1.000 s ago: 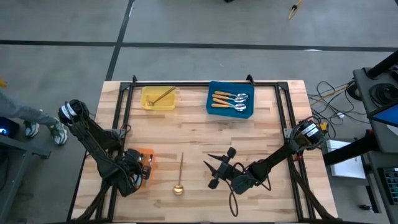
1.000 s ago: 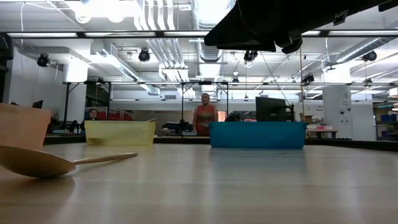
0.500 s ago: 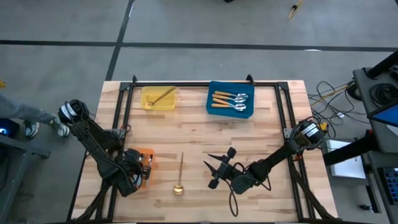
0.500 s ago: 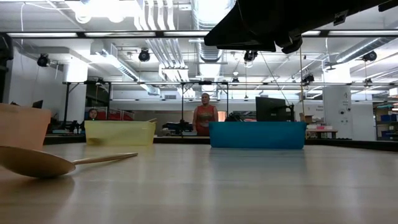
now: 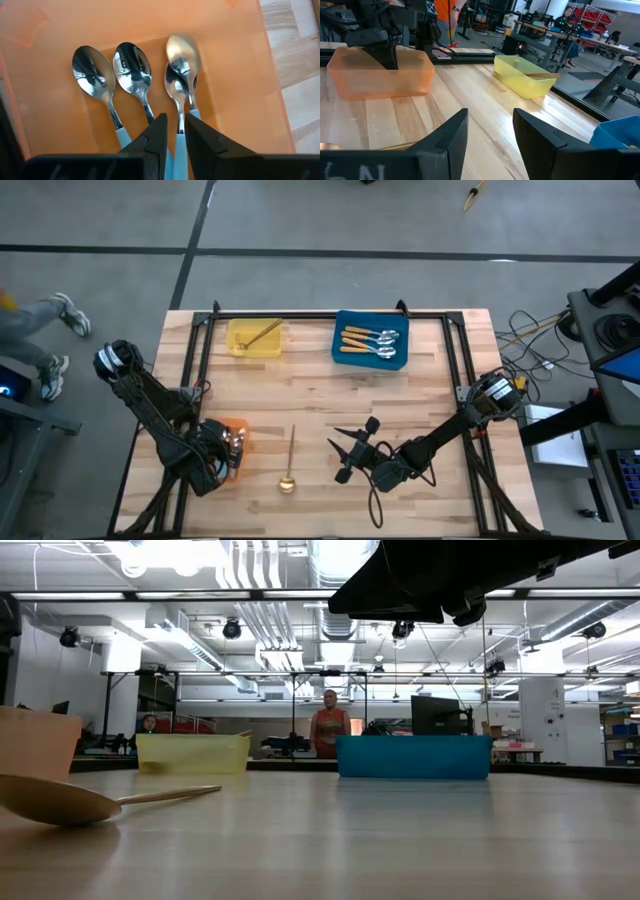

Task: Sort silverware by color (type)
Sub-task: Put the gold spoon into the yellow bin

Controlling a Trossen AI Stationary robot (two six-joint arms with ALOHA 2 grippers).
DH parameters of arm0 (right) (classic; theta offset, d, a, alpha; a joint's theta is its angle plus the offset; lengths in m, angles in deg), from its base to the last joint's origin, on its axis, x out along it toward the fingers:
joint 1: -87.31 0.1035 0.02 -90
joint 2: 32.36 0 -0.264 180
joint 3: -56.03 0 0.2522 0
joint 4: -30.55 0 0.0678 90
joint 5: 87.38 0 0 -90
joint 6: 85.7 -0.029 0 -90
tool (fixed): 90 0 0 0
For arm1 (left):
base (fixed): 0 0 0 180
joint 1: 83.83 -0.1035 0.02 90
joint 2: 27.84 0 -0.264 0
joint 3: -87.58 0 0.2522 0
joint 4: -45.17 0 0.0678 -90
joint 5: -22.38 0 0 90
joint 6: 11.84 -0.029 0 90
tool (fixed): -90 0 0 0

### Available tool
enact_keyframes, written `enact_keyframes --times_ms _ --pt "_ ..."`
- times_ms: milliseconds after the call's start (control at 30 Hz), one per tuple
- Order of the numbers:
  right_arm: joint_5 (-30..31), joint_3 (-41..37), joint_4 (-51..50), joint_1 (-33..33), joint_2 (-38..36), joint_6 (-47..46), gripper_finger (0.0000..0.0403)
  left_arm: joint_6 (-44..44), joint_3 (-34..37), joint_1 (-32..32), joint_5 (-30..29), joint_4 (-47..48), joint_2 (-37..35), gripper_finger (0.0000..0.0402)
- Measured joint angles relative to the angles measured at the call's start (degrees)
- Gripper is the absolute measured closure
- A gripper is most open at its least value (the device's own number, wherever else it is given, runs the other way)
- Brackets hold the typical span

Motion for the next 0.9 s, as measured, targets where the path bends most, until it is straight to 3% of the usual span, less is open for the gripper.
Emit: enact_keyframes --times_ms 667,900 --pt "-0.1 0.0 0.0 0.0 0.0 -0.5 0.0254 -11.5 -9.6 0.0 -0.4 2.4 0.0 0.0349" --pt "-1.0 0.0 -1.1 0.0 0.0 -0.5 0.0254 -18.4 -15.2 0.0 -10.0 2.4 0.7 0.0349"
